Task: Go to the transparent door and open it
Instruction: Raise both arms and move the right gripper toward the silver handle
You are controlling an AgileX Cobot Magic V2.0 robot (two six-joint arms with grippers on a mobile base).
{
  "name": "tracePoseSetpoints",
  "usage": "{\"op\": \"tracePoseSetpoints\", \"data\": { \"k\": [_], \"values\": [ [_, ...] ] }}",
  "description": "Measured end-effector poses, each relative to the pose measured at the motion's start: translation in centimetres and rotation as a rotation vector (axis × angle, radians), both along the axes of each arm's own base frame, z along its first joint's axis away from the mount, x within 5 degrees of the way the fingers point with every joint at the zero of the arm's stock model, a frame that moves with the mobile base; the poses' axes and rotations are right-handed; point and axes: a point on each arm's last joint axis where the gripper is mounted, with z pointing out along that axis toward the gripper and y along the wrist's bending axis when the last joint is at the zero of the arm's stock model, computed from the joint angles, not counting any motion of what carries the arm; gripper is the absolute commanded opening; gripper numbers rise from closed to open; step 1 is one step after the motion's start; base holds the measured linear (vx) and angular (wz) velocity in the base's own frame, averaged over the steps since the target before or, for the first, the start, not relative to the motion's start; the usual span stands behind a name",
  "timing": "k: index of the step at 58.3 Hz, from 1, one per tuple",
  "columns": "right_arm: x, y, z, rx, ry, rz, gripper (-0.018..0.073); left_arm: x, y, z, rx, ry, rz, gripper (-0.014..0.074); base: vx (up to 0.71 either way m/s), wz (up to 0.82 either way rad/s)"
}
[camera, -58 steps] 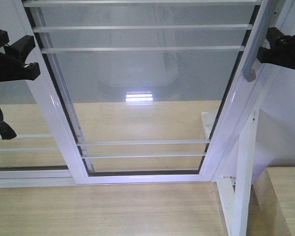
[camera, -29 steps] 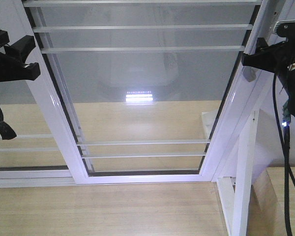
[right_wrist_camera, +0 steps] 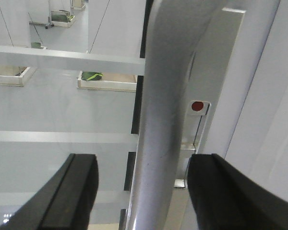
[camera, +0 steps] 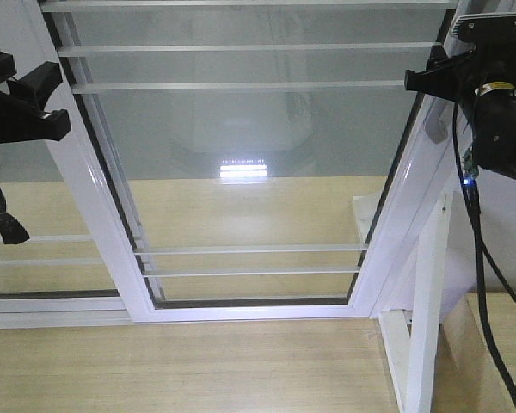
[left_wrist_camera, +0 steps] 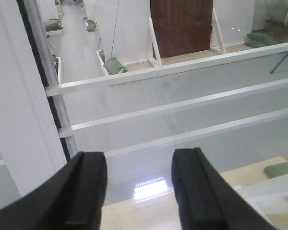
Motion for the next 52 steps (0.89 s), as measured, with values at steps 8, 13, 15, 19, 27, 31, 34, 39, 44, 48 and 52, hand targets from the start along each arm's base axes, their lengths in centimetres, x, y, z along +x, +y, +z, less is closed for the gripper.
{"op": "tracePoseSetpoints", "data": {
  "k": [8, 13, 15, 19, 27, 31, 34, 39, 44, 48, 52],
  "values": [
    [0.2, 0.0, 0.0, -0.005, -0.002, -0.002, 0.0487, 0.0, 0.0, 0.0, 0.0, 0.0, 0.0, 0.0451, 0.0, 0.0],
    [0.2, -0.1, -0.1, -0.014, 0.0, -0.004, 0.0487, 0.0, 0.0, 0.0, 0.0, 0.0, 0.0, 0.0451, 0.0, 0.0],
    [0.2, -0.2, -0.1, -0.018, 0.0, -0.007, 0.0487, 0.0, 0.0, 0.0, 0.0, 0.0, 0.0, 0.0451, 0.0, 0.0],
    [0.2, -0.7, -0.1, -0.024, 0.001, -0.018, 0.0487, 0.0, 0.0, 0.0, 0.0, 0.0, 0.0, 0.0451, 0.0, 0.0],
    [0.2, -2.1, -0.1, 0.009, -0.005, -0.056, 0.0482, 0.0, 0.0, 0.0, 0.0, 0.0, 0.0, 0.0451, 0.0, 0.0],
    [0.2, -2.7, -0.1, 0.031, -0.009, -0.058, 0.0475, 0.0, 0.0, 0.0, 0.0, 0.0, 0.0, 0.0451, 0.0, 0.0],
    [0.3, -2.8, -0.1, 0.045, -0.014, -0.049, 0.0472, 0.0, 0.0, 0.0, 0.0, 0.0, 0.0, 0.0451, 0.0, 0.0],
    [0.4, -2.6, 0.0, 0.049, -0.022, -0.008, 0.0472, 0.0, 0.0, 0.0, 0.0, 0.0, 0.0, 0.0451, 0.0, 0.0],
    [0.4, -2.3, -0.1, 0.042, -0.026, 0.04, 0.0472, 0.0, 0.0, 0.0, 0.0, 0.0, 0.0, 0.0451, 0.0, 0.0],
    [0.5, -2.0, -0.1, 0.036, -0.027, 0.071, 0.0472, 0.0, 0.0, 0.0, 0.0, 0.001, 0.0, 0.0451, 0.0, 0.0],
    [0.6, -1.9, -0.1, 0.033, -0.032, 0.086, 0.0472, 0.0, 0.0, 0.0, 0.0, 0.001, 0.0, 0.0451, 0.0, 0.0]
  ]
}}
